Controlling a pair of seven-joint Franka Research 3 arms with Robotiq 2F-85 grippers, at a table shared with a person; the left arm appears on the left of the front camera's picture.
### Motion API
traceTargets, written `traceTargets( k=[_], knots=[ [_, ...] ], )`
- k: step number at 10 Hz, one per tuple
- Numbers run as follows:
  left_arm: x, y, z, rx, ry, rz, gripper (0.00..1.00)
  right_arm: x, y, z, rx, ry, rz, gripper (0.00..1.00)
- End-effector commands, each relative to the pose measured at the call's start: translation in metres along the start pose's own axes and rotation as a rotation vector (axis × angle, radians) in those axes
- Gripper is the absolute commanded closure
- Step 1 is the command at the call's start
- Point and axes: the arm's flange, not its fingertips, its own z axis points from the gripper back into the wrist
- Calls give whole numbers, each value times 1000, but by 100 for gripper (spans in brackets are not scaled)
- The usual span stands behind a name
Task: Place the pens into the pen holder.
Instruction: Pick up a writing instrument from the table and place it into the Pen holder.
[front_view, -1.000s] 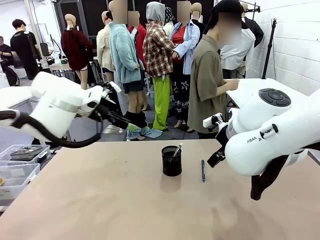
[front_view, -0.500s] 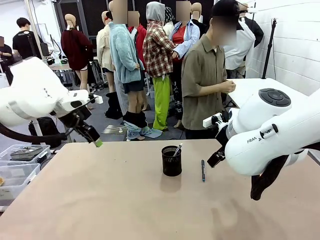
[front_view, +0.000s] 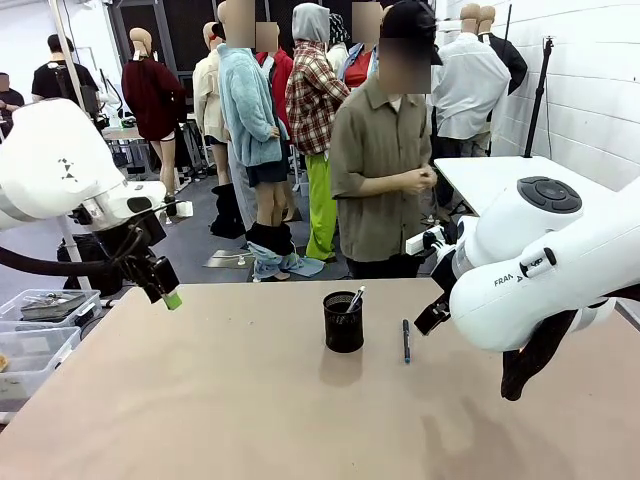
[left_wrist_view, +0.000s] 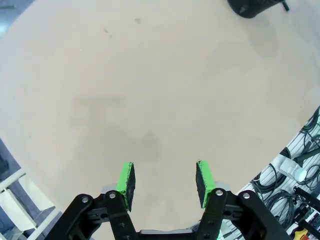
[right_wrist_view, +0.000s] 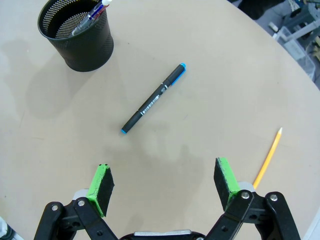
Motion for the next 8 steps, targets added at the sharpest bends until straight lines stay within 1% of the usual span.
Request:
traceTargets(
  k=[1, 8],
  knots=[
    [3, 1, 8, 5, -13, -3, 36, -1, 0, 0, 1, 1, 0, 0],
    [3, 1, 8, 5, -13, -3, 36, 0, 0, 0, 0, 0, 0, 0]
  ],
)
